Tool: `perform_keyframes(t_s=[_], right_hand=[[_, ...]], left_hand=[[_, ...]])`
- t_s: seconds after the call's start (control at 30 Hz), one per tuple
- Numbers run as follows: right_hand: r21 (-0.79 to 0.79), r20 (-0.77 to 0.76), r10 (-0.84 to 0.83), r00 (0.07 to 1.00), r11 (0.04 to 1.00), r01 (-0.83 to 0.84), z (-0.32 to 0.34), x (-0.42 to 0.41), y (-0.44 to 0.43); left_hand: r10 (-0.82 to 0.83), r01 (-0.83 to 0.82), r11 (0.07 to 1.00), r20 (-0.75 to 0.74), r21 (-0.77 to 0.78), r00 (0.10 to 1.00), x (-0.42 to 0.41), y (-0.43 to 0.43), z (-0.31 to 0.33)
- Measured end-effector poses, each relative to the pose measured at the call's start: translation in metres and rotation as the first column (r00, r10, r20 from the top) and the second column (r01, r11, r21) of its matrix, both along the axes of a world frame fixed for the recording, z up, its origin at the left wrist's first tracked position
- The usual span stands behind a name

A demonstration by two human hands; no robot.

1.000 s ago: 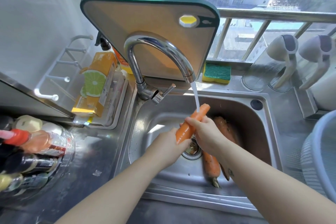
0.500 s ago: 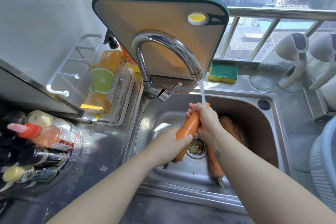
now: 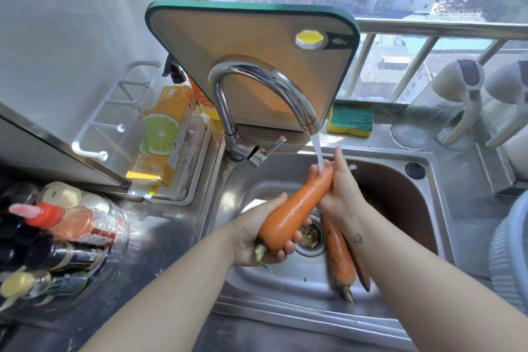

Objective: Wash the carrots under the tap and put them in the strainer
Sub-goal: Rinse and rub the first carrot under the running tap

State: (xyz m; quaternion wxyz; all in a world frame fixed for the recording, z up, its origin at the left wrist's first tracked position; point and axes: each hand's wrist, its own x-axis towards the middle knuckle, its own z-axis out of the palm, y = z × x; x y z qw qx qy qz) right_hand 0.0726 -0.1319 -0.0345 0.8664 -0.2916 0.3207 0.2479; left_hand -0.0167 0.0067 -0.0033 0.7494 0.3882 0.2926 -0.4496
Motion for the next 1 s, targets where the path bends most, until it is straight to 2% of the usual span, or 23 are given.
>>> perform_keyframes(t_s=[0.07, 0.13, 0.2, 0.27, 0.33, 0.43, 0.53, 0.67, 0.7, 0.73, 0.87, 0.9, 1.0], right_hand=[[-0.008, 0.028, 0.174, 0.984, 0.985, -0.174, 0.007, -0.005, -0.006], [-0.097, 0.043, 0.349, 0.936, 0.934, -0.344, 0.008, -0.012, -0.011], [-0.204, 0.037, 0.410, 0.911, 0.896, -0.395, 0.003, -0.014, -0.020], [-0.421, 0.012, 0.463, 0.887, 0.807, -0.415, -0.003, -0.013, -0.031], [-0.607, -0.009, 0.486, 0.874, 0.692, -0.390, -0.008, -0.013, -0.038], [-0.724, 0.023, 0.474, 0.880, 0.615, -0.312, -0.011, -0.012, -0.045], [-0.760, 0.057, 0.435, 0.899, 0.603, -0.243, -0.010, -0.009, -0.050], [-0.778, 0.116, 0.388, 0.914, 0.608, -0.160, -0.011, -0.010, -0.048], [-0.779, 0.135, 0.390, 0.911, 0.610, -0.146, -0.010, -0.009, -0.046], [-0.774, 0.148, 0.399, 0.905, 0.617, -0.145, -0.008, -0.008, -0.046], [-0.731, 0.188, 0.487, 0.853, 0.650, -0.210, 0.002, -0.002, -0.044], [-0.709, 0.205, 0.482, 0.852, 0.673, -0.210, 0.003, -0.001, -0.044], [-0.648, 0.227, 0.451, 0.863, 0.731, -0.212, 0.005, 0.004, -0.042]], left_hand=[[-0.007, 0.007, 1.000, -0.008, 0.002, 1.000, 0.008, -0.002, -0.002], [-0.049, 0.047, 0.997, 0.021, 0.068, 0.999, 0.017, -0.009, -0.004], [-0.100, 0.083, 0.976, 0.074, 0.203, 0.992, 0.023, -0.015, -0.007], [-0.158, 0.093, 0.930, 0.159, 0.354, 0.975, 0.028, -0.019, -0.014], [-0.220, 0.091, 0.893, 0.251, 0.442, 0.943, 0.031, -0.023, -0.021], [-0.262, 0.058, 0.862, 0.345, 0.503, 0.901, 0.032, -0.037, -0.021], [-0.355, 0.023, 0.777, 0.409, 0.629, 0.841, 0.038, -0.048, -0.020], [-0.534, -0.034, 0.577, 0.408, 0.816, 0.740, 0.042, -0.055, -0.027], [-0.552, -0.054, 0.557, 0.418, 0.829, 0.721, 0.041, -0.056, -0.029], [-0.542, -0.071, 0.579, 0.448, 0.812, 0.710, 0.040, -0.055, -0.031], [-0.386, -0.048, 0.794, 0.564, 0.606, 0.730, 0.040, -0.043, -0.031], [-0.321, -0.014, 0.854, 0.547, 0.521, 0.773, 0.041, -0.039, -0.029], [-0.170, 0.096, 0.970, 0.343, 0.223, 0.924, 0.044, -0.031, -0.022]])
